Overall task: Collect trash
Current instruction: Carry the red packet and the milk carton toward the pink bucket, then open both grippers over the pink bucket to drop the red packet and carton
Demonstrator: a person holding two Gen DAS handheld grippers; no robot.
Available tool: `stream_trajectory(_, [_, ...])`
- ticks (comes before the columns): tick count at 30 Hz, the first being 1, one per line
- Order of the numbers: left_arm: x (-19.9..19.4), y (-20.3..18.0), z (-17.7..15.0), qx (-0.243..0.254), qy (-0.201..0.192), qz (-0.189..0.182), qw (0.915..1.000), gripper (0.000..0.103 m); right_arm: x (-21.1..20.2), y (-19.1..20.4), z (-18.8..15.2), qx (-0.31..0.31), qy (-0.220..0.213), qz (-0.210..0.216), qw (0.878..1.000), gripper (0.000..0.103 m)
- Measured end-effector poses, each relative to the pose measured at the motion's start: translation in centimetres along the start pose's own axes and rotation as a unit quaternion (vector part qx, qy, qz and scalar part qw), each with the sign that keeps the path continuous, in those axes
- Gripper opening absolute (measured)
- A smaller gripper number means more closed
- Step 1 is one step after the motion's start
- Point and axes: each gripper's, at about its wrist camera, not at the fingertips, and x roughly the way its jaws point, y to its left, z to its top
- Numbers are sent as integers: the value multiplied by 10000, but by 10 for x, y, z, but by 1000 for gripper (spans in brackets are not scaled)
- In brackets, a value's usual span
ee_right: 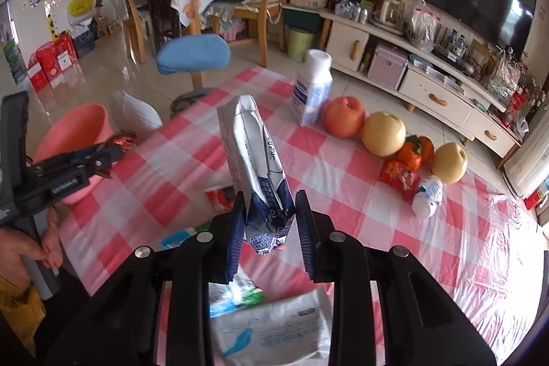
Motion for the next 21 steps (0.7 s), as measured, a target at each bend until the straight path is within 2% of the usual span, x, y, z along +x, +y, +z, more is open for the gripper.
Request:
stream_trajectory(5, [-22,21,6,-225,-322,154,9991,41,-15,48,14,-173,-305,396,9986,30])
stream_trajectory(9, [-42,54,9,-638,-589,384,9955,41,-19,102,30,-379,-497,918,9938,30])
stream_trajectory(11, [-52,77,10,-953,-752,578,9909,41,-19,129,39,-479,-552,1154,9906,30])
stream_trajectory(15, [-64,125,11,-1615,-998,1071,9760,41,-11,189,60,-767,-635,1592,9822,30])
stream_trajectory(17, [-67,141,11,-1862,-1061,1242,9688,41,-5,214,67,-887,-644,1674,9798,30])
stream_trajectory(19, [-72,160,9,-2153,-1158,1525,9576,42,6,238,75,-949,-616,1818,9768,31])
stream_trajectory(21, [-77,172,7,-2360,-1272,1658,9490,44,19,257,79,-982,-620,1808,9766,31])
